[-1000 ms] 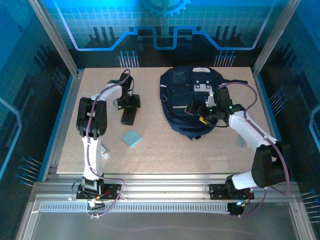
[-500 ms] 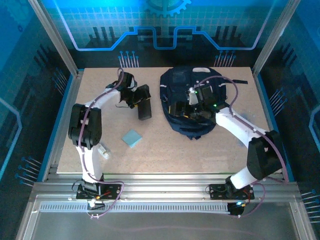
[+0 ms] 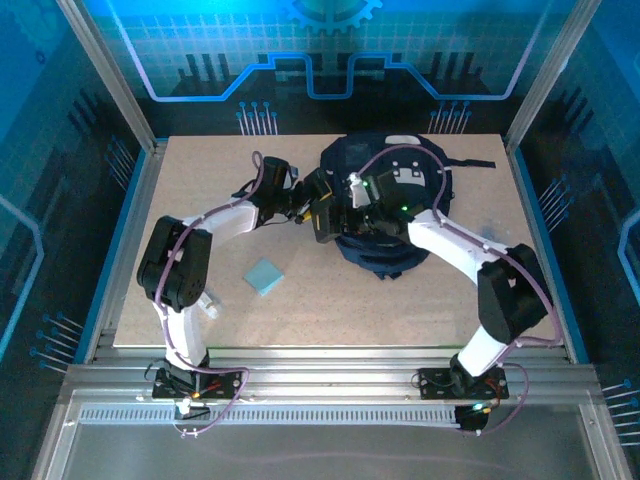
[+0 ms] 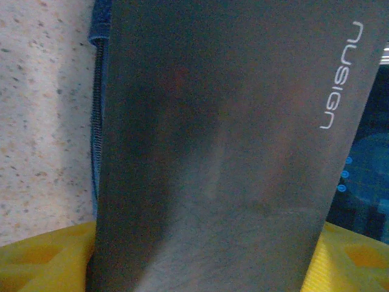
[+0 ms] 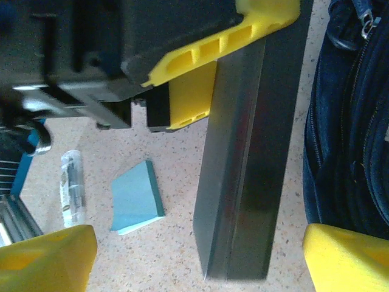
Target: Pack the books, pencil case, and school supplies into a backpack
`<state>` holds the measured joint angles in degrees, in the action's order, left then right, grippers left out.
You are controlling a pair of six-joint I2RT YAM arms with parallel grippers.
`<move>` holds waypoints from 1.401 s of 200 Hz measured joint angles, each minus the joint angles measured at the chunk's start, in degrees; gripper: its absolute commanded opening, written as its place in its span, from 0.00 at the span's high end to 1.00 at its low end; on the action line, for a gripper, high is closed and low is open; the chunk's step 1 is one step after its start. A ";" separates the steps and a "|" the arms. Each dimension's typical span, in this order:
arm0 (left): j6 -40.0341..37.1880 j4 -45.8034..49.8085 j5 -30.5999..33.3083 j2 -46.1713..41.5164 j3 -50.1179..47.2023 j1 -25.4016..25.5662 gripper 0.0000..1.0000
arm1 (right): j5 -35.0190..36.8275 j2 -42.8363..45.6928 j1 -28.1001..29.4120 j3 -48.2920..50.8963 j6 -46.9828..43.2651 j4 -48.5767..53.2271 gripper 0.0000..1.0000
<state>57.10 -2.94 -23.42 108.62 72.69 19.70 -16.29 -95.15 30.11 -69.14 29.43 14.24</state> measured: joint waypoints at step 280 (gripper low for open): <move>-52.57 20.90 28.06 6.54 25.42 23.87 0.01 | -2.91 23.08 -38.64 16.39 2.51 13.64 1.00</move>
<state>4.54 17.96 4.64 115.15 98.10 43.57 -19.20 -72.07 -8.54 -52.75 31.94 27.88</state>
